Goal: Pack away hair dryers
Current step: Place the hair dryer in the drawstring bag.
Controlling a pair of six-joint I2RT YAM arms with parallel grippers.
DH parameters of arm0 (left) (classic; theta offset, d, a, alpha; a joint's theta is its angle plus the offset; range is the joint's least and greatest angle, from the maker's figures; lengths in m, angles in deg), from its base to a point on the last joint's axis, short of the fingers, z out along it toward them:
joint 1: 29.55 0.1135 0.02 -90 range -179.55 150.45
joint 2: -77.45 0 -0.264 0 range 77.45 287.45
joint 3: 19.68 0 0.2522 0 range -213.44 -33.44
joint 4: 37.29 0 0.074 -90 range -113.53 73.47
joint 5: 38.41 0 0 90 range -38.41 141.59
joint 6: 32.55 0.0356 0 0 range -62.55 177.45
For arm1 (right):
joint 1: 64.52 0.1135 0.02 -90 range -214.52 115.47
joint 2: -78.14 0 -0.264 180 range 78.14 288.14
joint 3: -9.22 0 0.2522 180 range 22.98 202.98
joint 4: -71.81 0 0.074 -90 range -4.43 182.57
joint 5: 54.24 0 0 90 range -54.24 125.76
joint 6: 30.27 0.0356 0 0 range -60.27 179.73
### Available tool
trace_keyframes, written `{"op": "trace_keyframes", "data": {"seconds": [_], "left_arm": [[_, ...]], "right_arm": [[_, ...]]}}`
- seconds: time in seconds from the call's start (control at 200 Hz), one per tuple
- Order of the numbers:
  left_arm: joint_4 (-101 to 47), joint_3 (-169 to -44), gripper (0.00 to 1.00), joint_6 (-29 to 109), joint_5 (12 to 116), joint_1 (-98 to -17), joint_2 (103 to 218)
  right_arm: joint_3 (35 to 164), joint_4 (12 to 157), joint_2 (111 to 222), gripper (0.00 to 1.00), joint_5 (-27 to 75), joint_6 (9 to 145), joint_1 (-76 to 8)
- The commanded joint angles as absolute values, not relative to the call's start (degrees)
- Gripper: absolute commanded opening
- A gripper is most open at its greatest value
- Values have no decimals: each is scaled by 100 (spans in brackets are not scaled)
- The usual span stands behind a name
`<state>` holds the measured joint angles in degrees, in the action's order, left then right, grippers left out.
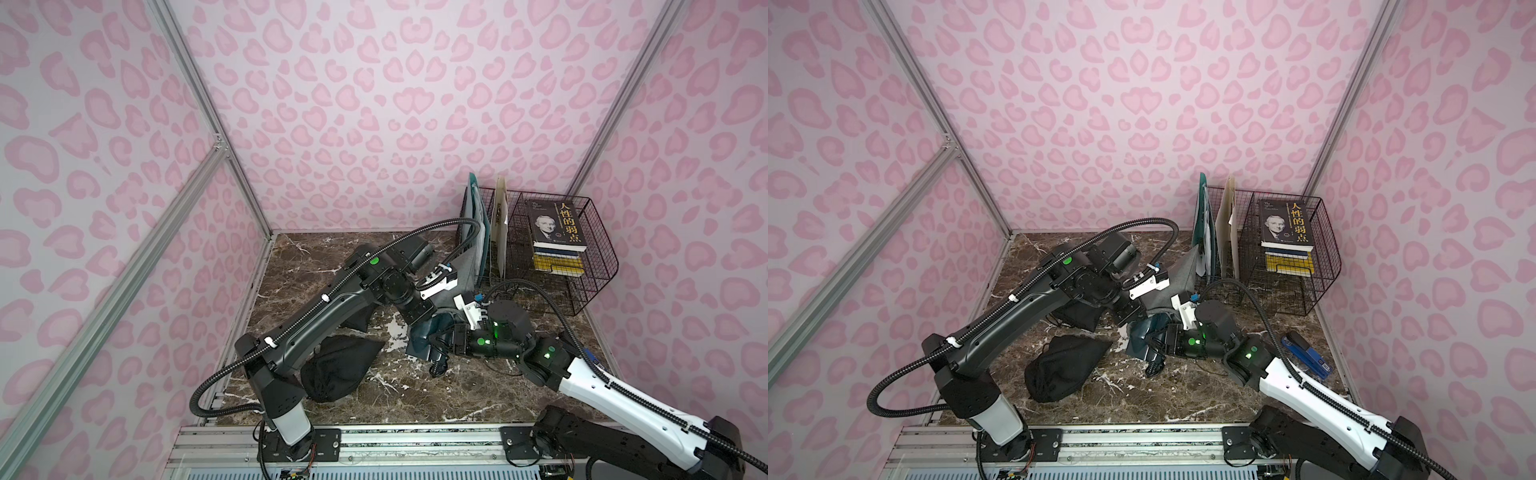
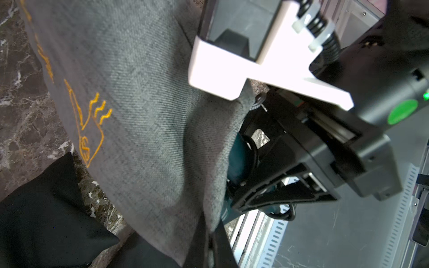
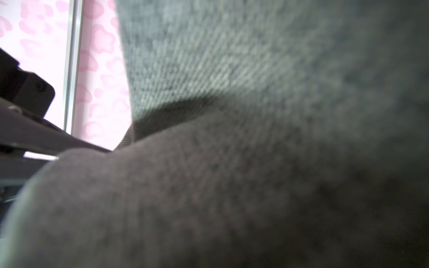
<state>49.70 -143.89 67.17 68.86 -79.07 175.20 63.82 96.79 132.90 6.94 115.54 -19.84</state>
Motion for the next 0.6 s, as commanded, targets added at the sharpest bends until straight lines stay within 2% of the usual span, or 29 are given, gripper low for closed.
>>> {"op": "trace_keyframes", "data": {"seconds": [0.0, 0.26, 0.595], "left_arm": [[4963, -14560, 1, 6749, 7046, -7912, 17607], [5074, -14878, 1, 6747, 7153, -7974, 17894], [4971, -13836, 1, 7013, 7481, -8228, 17307]], "right_arm": [[6460, 9354, 13354, 0, 699, 11485, -1892], [6511, 9262, 13448, 0, 827, 11530, -1814], [6347, 9102, 13373, 0, 781, 11766, -1919]]}}
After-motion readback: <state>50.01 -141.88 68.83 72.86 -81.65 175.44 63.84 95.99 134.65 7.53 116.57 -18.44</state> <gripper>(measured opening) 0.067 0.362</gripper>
